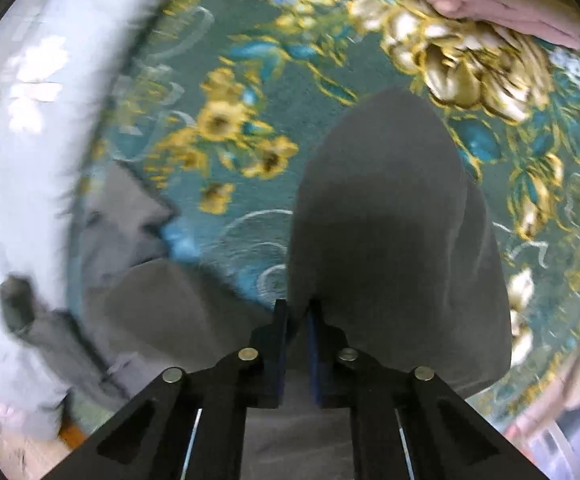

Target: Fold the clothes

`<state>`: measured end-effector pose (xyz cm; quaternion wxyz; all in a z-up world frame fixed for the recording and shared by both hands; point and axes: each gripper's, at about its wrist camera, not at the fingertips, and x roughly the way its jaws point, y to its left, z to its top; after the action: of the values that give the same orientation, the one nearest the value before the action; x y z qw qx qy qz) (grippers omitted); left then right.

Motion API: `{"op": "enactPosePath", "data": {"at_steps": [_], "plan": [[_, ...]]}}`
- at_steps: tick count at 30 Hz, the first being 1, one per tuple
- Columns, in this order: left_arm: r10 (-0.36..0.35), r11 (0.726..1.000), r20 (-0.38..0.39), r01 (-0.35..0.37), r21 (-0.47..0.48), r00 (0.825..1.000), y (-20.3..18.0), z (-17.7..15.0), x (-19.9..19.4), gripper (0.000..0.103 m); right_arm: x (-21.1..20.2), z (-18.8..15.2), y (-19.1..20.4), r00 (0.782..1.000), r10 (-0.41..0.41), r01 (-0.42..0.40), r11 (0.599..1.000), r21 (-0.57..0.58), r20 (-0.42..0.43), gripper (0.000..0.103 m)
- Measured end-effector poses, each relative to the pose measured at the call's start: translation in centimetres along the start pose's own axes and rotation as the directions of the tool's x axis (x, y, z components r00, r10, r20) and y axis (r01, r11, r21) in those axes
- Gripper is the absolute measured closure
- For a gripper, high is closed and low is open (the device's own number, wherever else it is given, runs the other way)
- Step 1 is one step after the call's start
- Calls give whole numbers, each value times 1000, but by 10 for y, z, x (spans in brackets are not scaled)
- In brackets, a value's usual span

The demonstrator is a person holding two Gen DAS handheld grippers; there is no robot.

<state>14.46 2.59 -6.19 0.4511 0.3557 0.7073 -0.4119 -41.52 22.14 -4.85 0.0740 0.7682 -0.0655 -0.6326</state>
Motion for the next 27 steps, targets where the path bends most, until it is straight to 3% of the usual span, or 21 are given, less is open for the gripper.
{"op": "enactPosePath", "data": {"at_steps": [3, 5, 10, 12, 15, 18, 21, 22, 23, 26, 27], "plan": [[-84, 992, -37, 80, -102, 996, 2, 7, 5, 63, -27, -9, -11, 994, 102, -98, 993, -70, 50, 98], [-148, 970, -77, 129, -206, 986, 4, 10, 14, 63, -49, -17, -21, 982, 168, -156, 980, -125, 88, 99], [-312, 876, -143, 226, -426, 939, -4, 15, 44, 63, -77, -25, -45, 976, 179, -154, 970, -188, 124, 99], [-307, 875, -145, 218, -433, 941, -13, 16, 51, 63, -72, -19, -50, 973, 199, -178, 969, -169, 115, 99], [-209, 908, -167, 128, -398, 964, -32, 21, 61, 63, -58, -11, -47, 967, 240, -227, 963, -143, 83, 99], [-24, 984, -134, -1, -179, 991, -70, 28, 61, 63, -48, -9, -29, 963, 260, -249, 958, -146, 66, 95], [36, 999, -120, -37, -3, 992, -102, 28, 59, 63, -33, -6, -8, 968, 249, -241, 961, -135, 40, 95], [28, 999, -138, -30, -13, 990, -103, 28, 60, 63, -28, -4, -5, 972, 234, -229, 966, -120, 31, 95], [23, 999, -148, -29, -35, 989, -101, 29, 61, 63, -21, -2, -2, 979, 204, -201, 976, -88, 28, 89], [10, 997, -147, -21, -71, 989, -93, 32, 61, 63, -4, 4, 4, 993, 112, -113, 993, 24, 40, 38], [10, 998, -139, -20, -65, 990, -91, 33, 59, 63, 0, 5, 7, 995, 89, -91, 995, 44, 47, 37]]}}
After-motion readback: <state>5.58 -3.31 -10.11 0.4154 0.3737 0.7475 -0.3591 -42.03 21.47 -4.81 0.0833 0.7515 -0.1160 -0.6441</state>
